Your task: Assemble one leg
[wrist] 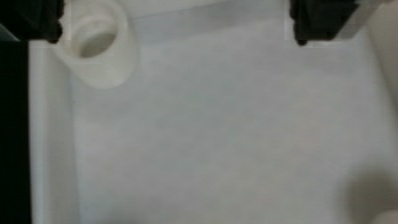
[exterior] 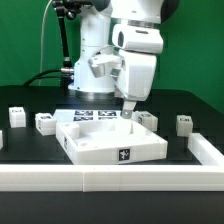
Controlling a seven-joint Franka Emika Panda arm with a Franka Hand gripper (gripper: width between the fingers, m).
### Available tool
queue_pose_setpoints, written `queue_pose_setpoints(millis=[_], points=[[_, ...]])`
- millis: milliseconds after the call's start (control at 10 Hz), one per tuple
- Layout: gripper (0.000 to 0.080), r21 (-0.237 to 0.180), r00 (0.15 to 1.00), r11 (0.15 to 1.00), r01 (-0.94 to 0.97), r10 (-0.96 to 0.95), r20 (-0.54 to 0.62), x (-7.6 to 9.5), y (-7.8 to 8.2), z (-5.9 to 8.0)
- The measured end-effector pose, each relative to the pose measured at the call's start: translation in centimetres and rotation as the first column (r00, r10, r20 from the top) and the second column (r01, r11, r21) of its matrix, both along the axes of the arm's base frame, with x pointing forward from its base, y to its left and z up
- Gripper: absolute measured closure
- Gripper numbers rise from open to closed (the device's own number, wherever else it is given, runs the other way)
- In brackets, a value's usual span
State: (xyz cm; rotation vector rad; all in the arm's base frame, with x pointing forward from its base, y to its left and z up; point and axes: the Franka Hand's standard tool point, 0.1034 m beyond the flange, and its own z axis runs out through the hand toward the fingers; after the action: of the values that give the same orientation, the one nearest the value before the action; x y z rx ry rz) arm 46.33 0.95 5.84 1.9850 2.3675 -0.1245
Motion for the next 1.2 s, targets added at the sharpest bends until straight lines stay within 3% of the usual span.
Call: queue_pose_setpoints(millis=[500,900,1200], points=[[0.0150,0.000,0.999,1.000,-0.031,0.031,-0.026,-0.6,-0.8,-0.7],[0.0150,0.033,0.990,0.991,-0.131,0.132,-0.043,-2.5,-3.3,-3.2],[0.0150,0.042,0.990,0.992,-0.120,0.122,-0.068,-3.4,-4.1,-4.5]])
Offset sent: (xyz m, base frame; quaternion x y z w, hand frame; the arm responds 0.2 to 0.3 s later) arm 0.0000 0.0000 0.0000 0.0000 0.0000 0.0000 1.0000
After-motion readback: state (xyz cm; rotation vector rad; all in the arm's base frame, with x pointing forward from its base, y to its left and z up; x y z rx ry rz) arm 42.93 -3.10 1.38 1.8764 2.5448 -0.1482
